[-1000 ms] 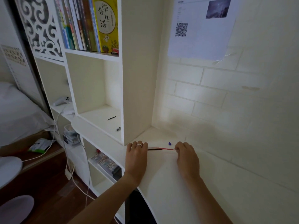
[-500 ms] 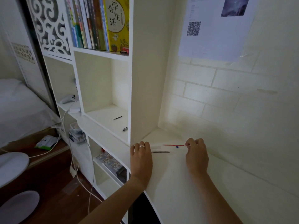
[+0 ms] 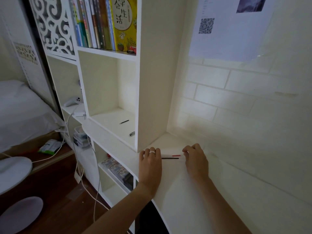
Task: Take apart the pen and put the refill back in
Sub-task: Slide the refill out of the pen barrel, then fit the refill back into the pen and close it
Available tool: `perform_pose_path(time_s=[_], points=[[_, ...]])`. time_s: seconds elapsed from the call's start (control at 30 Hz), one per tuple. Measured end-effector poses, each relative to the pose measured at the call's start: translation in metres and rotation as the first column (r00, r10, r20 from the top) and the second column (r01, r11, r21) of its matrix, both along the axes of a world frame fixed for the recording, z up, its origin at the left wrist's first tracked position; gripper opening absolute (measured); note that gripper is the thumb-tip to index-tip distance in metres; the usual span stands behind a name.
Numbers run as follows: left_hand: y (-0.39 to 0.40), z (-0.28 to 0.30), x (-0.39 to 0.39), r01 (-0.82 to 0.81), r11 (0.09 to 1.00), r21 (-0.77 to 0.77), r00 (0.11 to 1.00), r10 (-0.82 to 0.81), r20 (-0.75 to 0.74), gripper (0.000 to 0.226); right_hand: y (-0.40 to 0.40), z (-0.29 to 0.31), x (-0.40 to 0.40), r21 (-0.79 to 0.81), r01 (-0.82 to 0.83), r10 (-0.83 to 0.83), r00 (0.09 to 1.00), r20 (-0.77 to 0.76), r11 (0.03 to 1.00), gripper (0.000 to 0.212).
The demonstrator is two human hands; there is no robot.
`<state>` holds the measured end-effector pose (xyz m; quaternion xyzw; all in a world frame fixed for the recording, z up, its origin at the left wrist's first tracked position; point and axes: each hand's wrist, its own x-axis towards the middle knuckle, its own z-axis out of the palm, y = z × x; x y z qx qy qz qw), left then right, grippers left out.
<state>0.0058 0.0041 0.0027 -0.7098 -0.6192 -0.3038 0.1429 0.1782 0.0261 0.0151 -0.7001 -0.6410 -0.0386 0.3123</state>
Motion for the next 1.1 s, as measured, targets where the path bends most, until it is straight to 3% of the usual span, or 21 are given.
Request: perform_pose_path(time_s=[0.27,0.57,0.73,0.93,1.1], points=[[0.001,-0.002,-0.001,-0.021,1.0,-0.009,1.0,0.021,0.015,0.029,-0.007,-0.002,-0.001,-0.054,-0.239,0.241,0.97,0.034,0.97,0.011],[-0.003,-0.001,0.0,-0.024,0.999,-0.041,1.0,0.024,-0.006,0.03,-0.018,-0.004,-0.001,-0.096,-0.287,0.288,0.958,-0.001,0.953,0.011],[-0.001,-0.002,-0.001,-0.033,0.999,-0.03,0.999,0.033,-0.01,0.027,-0.024,-0.004,0.004,-0.077,-0.232,0.235,0.972,0.029,0.97,0.01],[-0.001,-0.001,-0.001,-0.03,0.999,-0.029,1.0,0.03,0.01,0.029,-0.035,-0.012,0.014,0.039,-0.01,0.012,0.998,-0.058,0.999,0.012],[0.001,-0.002,-0.001,-0.009,1.0,-0.026,1.0,0.009,0.001,0.026,-0.039,-0.01,0.01,0.075,0.018,-0.012,0.997,-0.076,0.997,0.012]])
